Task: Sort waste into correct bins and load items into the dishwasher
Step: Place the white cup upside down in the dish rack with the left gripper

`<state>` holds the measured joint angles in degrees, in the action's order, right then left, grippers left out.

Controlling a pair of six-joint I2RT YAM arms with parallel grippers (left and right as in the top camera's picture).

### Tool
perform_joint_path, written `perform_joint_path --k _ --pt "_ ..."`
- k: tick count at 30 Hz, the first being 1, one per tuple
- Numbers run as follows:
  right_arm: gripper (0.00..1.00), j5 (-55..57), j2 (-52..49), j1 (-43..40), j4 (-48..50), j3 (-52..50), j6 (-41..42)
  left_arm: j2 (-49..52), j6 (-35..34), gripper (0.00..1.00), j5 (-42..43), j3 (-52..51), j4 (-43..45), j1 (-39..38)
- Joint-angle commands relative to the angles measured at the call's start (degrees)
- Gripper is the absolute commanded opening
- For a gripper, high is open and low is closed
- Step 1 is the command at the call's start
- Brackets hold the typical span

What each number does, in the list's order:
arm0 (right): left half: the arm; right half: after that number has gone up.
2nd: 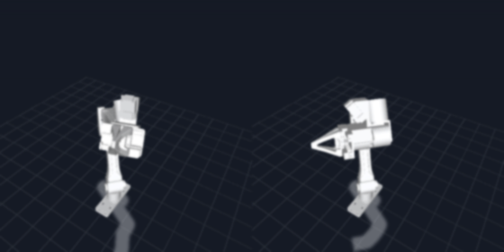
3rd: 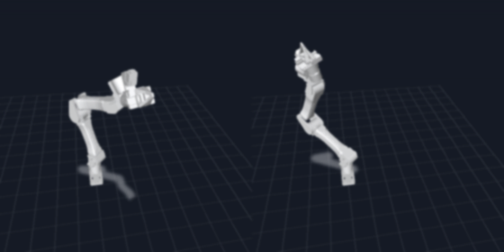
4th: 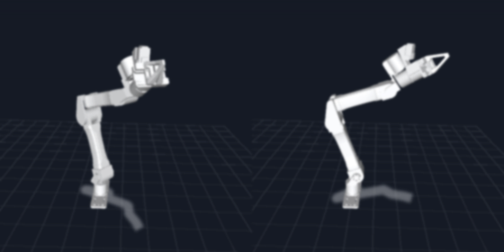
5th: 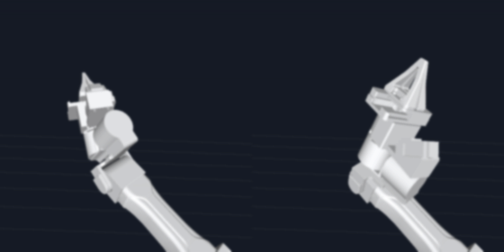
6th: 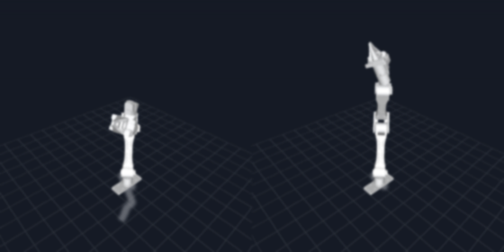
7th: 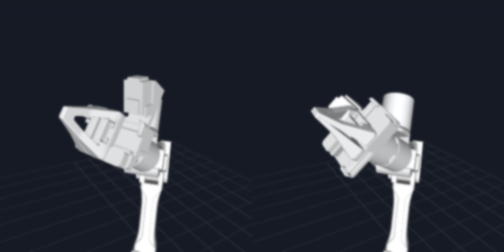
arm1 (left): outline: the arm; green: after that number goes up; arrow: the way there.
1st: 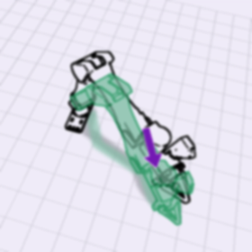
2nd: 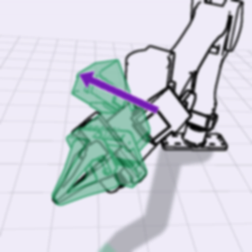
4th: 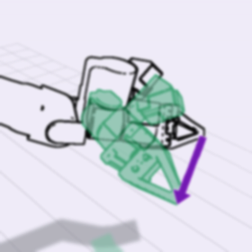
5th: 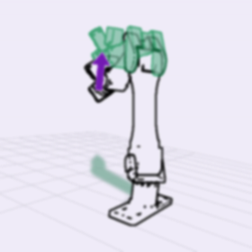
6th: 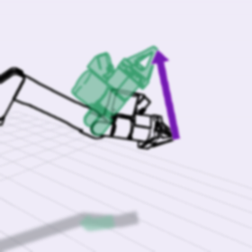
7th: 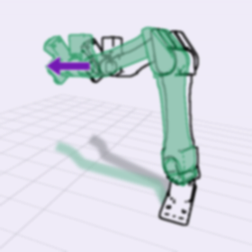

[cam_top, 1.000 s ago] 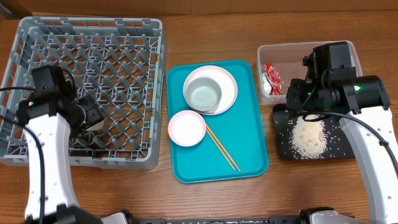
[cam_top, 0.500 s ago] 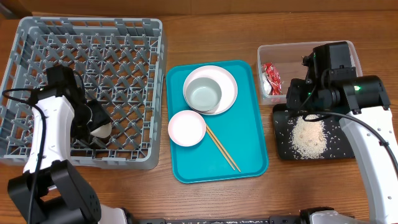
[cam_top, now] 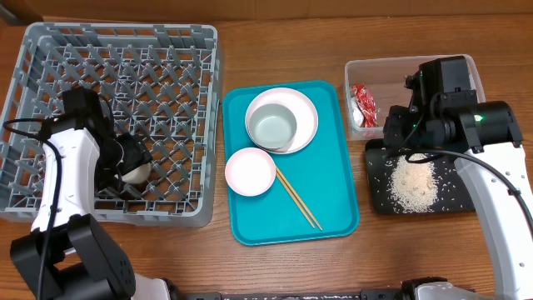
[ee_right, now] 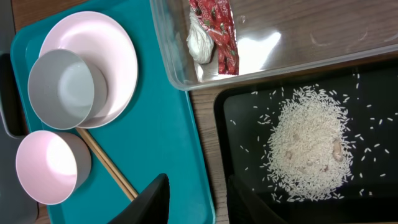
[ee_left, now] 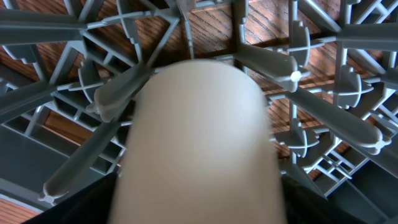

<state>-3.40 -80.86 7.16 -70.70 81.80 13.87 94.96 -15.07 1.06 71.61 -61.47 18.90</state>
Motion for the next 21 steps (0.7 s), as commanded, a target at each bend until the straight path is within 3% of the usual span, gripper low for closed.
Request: perform_joint_path --k 1,14,21 --pt "0.33 0.74 0.39 -0.15 -0.04 1.38 -0.22 0.15 -0.33 0.83 0.48 -0.20 0.20 0.20" --pt "0.33 0.76 0.39 -0.15 -0.13 1.38 -0.20 -0.57 -0.33 0.84 0.46 1.38 -0.26 0.20" --pt "0.43 0.79 0.39 -0.15 0.02 1.38 -0.22 -6.51 -0.13 0.84 1.97 4.61 -0.02 -0.46"
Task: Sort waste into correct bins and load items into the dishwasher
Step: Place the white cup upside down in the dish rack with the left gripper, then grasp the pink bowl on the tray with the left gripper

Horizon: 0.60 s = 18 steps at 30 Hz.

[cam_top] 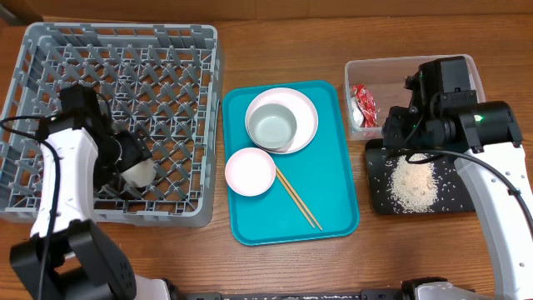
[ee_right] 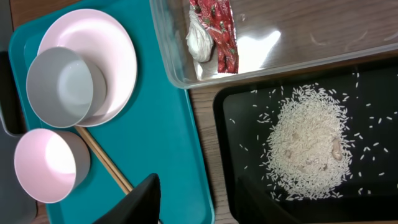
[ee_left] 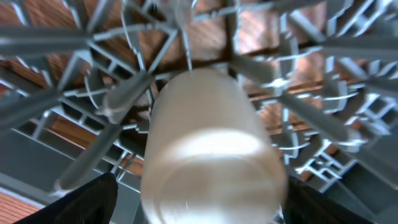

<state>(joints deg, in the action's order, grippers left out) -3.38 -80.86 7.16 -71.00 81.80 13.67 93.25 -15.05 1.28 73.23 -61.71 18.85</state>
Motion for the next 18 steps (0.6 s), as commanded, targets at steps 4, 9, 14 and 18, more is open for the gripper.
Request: perform_joint_path --k 4,9,14,18 --pt "0.44 0.74 0.39 -0.15 0.46 1.38 0.00 -8.81 1.20 0.84 4.83 3.45 1.92 -2.99" --pt "0.47 0.74 0.39 -0.15 0.46 1.38 0.00 -11.52 3.93 0.83 9.29 3.43 4.46 -12.22" --pt "0.47 0.76 0.39 -0.15 0.42 1.38 0.00 -10.95 7.74 0.80 8.61 3.43 6.69 -24.72" --pt "0.47 0.74 0.39 -0.15 0.39 1.38 0.00 -8.98 9.99 0.80 5.84 3.43 9.60 -36.13"
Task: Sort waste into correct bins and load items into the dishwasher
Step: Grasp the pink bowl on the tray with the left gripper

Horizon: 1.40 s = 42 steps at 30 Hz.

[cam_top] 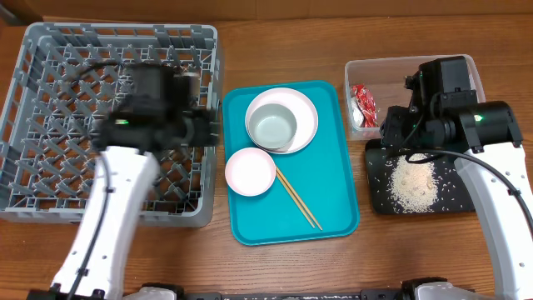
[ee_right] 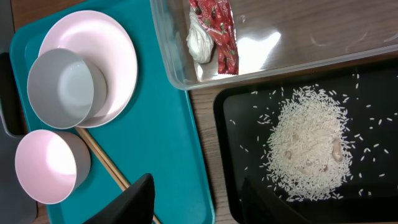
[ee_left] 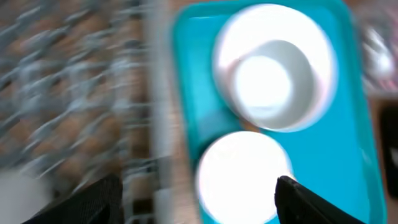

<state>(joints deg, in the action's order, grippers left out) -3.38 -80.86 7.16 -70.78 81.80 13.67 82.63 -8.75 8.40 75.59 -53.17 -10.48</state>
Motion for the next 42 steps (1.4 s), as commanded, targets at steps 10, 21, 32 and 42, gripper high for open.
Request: perform_joint_path --k 10,21,32,42 --pt "0.48 0.74 0.39 -0.15 0.11 1.38 0.00 12.72 3.67 0.82 -4.13 1.07 2.23 -22.25" --pt "0.48 0.76 0.39 -0.15 0.13 1.38 -0.02 24.70 3.58 0.55 -3.98 1.07 -0.94 -24.81" --pt "0.48 0.79 0.39 -0.17 -0.13 1.38 -0.04 26.18 2.34 0.04 -3.89 1.20 -3.34 -24.81" --pt "0.48 0.79 0.39 -0.17 -0.11 1.38 -0.04 23.41 2.40 0.04 -3.91 10.10 -13.42 -24.79"
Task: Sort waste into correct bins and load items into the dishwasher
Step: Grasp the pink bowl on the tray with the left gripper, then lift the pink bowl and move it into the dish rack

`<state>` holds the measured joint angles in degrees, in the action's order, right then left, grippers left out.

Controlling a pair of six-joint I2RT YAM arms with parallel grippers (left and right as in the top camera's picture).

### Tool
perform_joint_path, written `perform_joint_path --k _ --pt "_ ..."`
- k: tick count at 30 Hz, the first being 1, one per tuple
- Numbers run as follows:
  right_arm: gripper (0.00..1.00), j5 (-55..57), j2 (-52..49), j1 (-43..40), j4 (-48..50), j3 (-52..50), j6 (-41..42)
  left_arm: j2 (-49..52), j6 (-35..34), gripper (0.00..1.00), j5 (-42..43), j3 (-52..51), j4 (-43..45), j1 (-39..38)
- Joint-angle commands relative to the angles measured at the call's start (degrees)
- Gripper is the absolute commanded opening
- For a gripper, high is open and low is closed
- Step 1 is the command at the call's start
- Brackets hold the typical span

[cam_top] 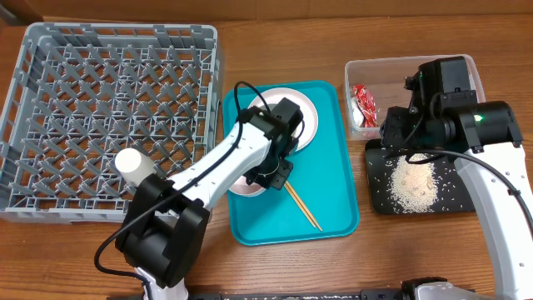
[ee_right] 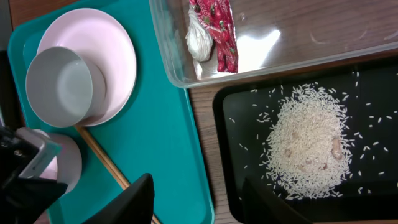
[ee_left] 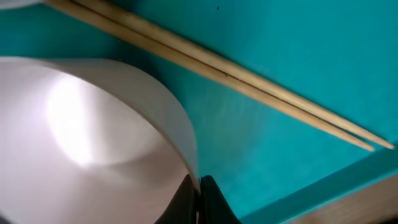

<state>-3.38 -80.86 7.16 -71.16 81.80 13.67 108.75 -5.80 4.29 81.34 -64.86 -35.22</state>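
My left gripper [ee_left: 199, 183] is down on the teal tray [cam_top: 333, 167], shut on the rim of the small pink bowl [ee_left: 81, 143], one finger inside and one outside. From overhead, the gripper [cam_top: 268, 173] hides most of that bowl [cam_top: 240, 187]. A pair of chopsticks [ee_left: 236, 74] lies just beside it on the tray. A grey bowl [ee_right: 59, 87] sits on a pink plate [ee_right: 106, 43] at the tray's far end. A white cup [cam_top: 133, 164] lies in the grey dish rack [cam_top: 50, 208]. My right gripper [ee_right: 196, 186] hangs open and empty over the tray's right edge.
A clear bin [cam_top: 400, 67] at the back right holds a red wrapper [cam_top: 362, 104] and a white wad. In front of it a black bin [cam_top: 414, 183] holds a heap of rice. The left arm stretches across the rack's right edge.
The left gripper was open near the rack's right edge, facing the tray. Now it is down on the tray, shut on the small pink bowl's rim. The right arm has not moved.
The left gripper was low in the rack with the white cup right before it. Then its fingers stood open either side of the cup lying there. Later it was over by the tray, the cup left in the rack. Now it grips the pink bowl's rim.
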Motion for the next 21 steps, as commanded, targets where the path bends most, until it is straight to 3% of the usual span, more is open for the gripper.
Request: perform_joint_path --k 1,9,16,21 --pt "0.48 0.79 0.39 -0.15 0.24 1.38 -0.04 -3.39 -0.52 0.04 0.17 5.99 -2.78 0.07" --pt "0.48 0.79 0.39 -0.15 -0.15 1.38 -0.07 -7.78 3.17 0.04 0.15 17.55 -8.81 4.37" --pt "0.48 0.76 0.39 -0.17 -0.15 1.38 -0.04 -9.11 3.32 0.04 0.26 23.96 -5.88 16.85" --pt "0.48 0.76 0.39 -0.15 -0.17 1.38 -0.04 -8.81 11.13 0.04 11.85 23.93 0.87 25.81"
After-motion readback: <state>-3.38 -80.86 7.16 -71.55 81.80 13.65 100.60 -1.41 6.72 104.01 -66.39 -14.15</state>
